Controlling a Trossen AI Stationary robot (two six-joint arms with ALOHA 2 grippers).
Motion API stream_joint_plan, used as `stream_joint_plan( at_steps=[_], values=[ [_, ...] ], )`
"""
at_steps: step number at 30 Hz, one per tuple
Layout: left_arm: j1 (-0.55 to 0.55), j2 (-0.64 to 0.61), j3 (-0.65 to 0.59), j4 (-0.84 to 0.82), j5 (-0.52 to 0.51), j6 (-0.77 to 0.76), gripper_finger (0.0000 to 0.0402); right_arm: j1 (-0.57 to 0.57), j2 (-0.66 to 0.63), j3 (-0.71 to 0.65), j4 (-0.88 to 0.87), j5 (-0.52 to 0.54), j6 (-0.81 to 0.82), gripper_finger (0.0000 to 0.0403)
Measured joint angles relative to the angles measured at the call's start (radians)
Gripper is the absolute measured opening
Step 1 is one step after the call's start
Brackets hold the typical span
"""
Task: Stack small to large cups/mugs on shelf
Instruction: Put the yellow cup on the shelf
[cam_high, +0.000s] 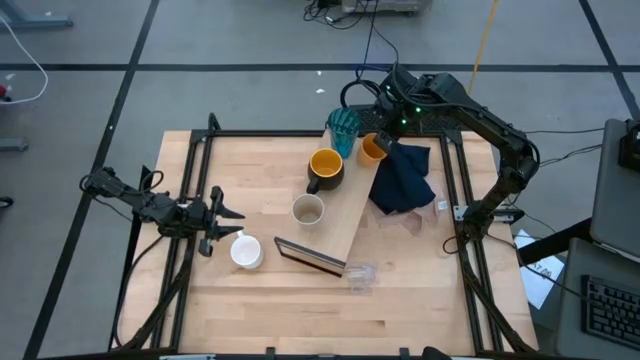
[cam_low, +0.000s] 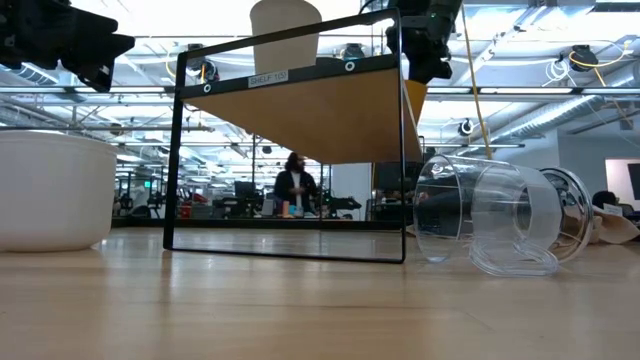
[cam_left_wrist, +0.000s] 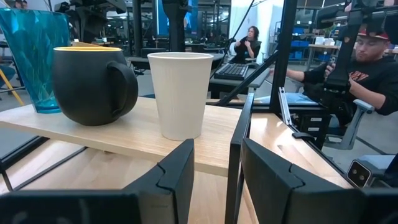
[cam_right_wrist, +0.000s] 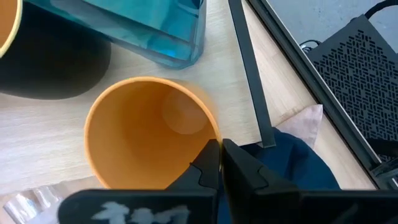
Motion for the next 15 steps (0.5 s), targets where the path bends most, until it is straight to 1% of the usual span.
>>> stream_joint_plan(
  at_steps=[6,11,15],
  values=[
    [0.0,0.0,0.0,-0.003,0.0,0.0,0.0134,0.0,0.0,0.0,0.0,0.0,-0.001,0.0002],
    [0.0,0.0,0.0,-0.003,0.0,0.0,0.0134,-0.001,0.0,0.0,-0.005,-0.042,-0.001,0.0003],
    [0.0,0.0,0.0,-0.003,0.0,-0.004,0.0134,-0.001,0.0,0.0,-0.005,-0.043,0.001,0.0003]
  ],
)
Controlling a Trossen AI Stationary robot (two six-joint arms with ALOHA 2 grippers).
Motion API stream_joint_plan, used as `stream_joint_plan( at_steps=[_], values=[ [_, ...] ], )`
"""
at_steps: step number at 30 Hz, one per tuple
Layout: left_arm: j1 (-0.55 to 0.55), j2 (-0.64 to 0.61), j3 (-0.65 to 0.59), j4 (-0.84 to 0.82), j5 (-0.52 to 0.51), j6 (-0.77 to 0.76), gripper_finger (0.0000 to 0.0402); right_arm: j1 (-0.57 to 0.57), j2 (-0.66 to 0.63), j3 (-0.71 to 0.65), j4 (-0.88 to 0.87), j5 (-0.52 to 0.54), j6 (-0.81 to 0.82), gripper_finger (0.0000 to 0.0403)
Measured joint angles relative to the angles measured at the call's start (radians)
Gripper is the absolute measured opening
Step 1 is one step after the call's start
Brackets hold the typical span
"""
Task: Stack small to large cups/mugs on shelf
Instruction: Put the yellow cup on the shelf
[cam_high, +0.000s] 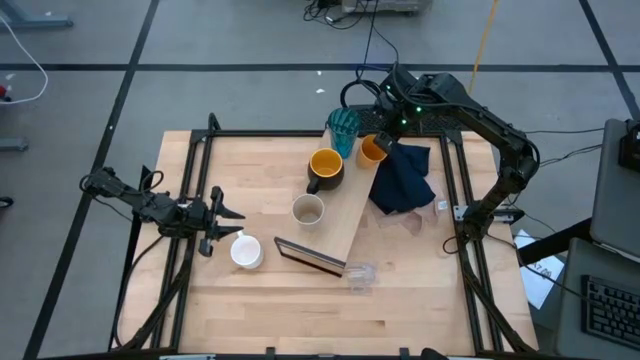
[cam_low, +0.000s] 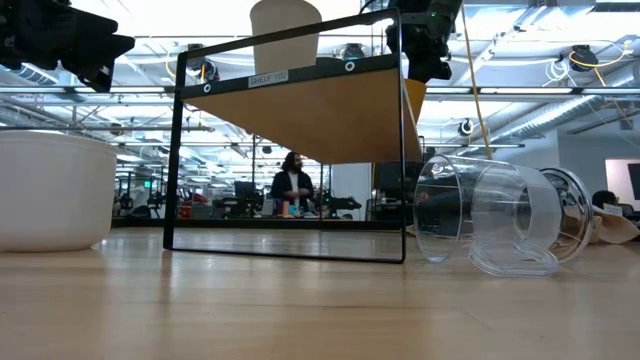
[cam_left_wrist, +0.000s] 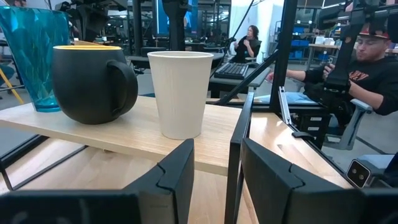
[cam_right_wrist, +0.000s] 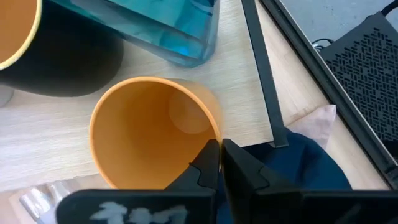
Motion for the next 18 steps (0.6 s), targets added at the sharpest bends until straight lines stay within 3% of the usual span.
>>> stream_joint_plan(
  at_steps=[18],
  values=[
    [0.0,0.0,0.0,0.0,0.0,-0.005,0.0134,0.0,0.0,0.0,0.016,-0.002,-0.025,0.0004]
  ],
)
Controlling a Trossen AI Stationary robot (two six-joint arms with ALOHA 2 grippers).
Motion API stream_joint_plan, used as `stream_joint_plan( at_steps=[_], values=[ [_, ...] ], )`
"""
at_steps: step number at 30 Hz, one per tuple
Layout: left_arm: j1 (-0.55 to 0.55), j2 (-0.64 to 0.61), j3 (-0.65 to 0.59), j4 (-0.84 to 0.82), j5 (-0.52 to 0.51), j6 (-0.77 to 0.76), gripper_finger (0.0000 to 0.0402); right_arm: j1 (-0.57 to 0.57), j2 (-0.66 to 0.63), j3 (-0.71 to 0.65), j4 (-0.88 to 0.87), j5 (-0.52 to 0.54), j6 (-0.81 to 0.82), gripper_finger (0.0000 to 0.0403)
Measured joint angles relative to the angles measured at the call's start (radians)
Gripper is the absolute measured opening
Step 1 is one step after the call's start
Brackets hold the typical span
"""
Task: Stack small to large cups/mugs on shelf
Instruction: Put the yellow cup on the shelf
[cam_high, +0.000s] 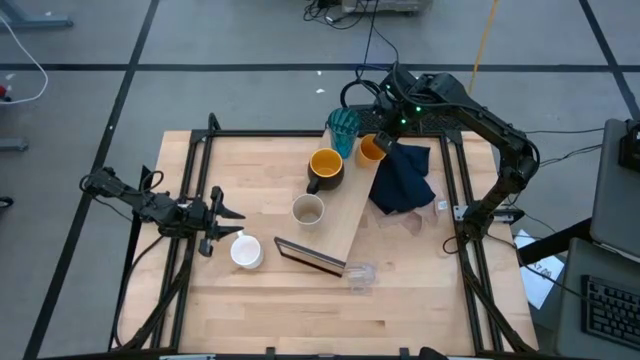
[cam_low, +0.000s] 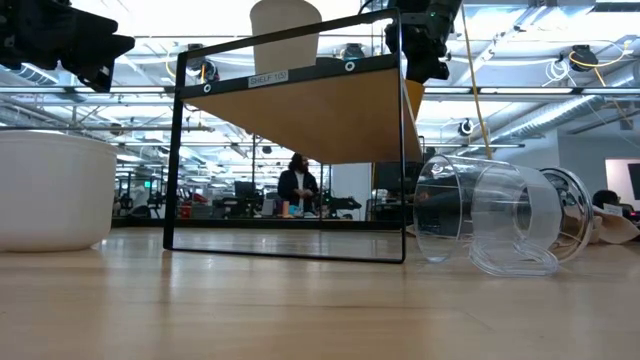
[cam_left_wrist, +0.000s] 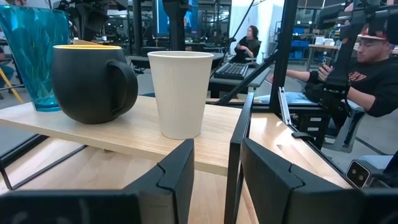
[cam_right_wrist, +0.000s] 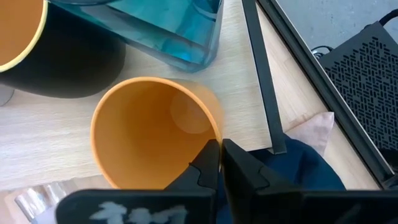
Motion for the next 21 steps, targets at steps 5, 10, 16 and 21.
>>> stream_joint_plan(
  at_steps=[5,10,16,21],
  values=[
    [0.0,0.0,0.0,-0.002,0.0,0.0,0.0134,0.0,0.0,0.0,-0.001,-0.001,-0.001,0.0004],
    [0.0,0.0,0.0,-0.007,0.0,0.0,0.0134,0.0,0.0,0.0,-0.001,-0.001,-0.001,0.0005],
    [0.0,0.0,0.0,-0.016,0.0,0.0,0.0134,0.0,0.0,0.0,-0.001,-0.001,-0.001,0.0005],
    [0.0,0.0,0.0,-0.016,0.0,0.001,0.0134,0.0,0.0,0.0,0.004,-0.002,-0.001,0.0024]
  ],
)
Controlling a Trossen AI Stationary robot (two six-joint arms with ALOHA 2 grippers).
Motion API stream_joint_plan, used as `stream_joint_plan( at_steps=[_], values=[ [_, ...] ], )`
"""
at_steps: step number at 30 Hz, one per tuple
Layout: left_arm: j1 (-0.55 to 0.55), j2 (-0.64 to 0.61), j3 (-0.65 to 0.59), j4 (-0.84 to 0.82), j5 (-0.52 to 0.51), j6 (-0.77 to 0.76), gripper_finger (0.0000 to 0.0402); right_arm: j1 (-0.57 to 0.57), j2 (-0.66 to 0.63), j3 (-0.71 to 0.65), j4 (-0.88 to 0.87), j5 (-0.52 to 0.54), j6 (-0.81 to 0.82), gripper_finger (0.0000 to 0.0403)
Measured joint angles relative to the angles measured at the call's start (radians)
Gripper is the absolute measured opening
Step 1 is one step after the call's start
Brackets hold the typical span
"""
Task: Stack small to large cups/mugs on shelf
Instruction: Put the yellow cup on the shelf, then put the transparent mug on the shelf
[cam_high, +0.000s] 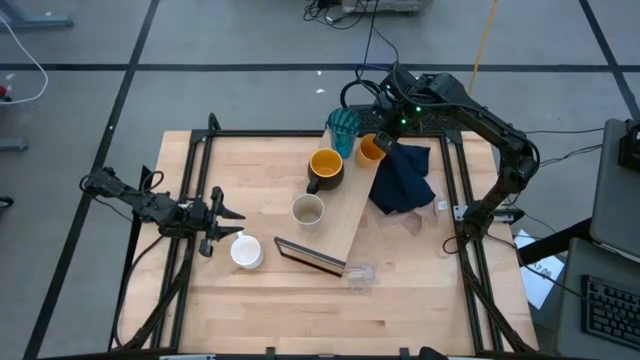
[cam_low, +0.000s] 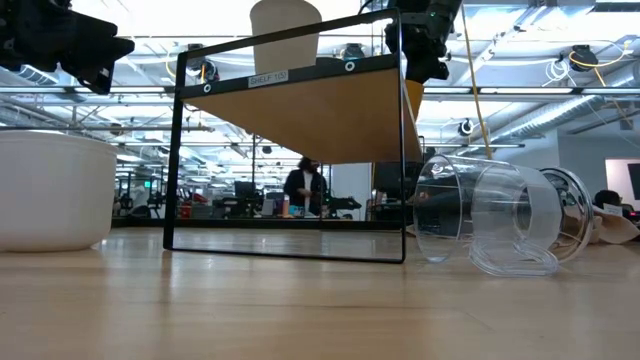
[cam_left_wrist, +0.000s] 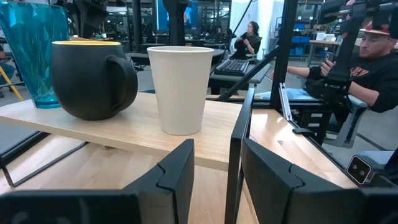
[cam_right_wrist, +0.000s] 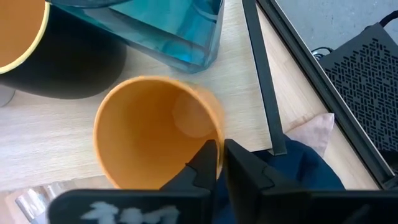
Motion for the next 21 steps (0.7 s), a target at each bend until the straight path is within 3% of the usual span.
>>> stream_joint_plan(
  at_steps=[8,21],
  values=[
    [0.0,0.0,0.0,-0.002,0.0,0.0,0.0134,0.0,0.0,0.0,0.007,0.001,0.007,0.007],
    [0.0,0.0,0.0,-0.003,0.0,-0.013,0.0134,0.0,-0.002,0.061,-0.03,0.003,0.0,0.0073]
  ],
)
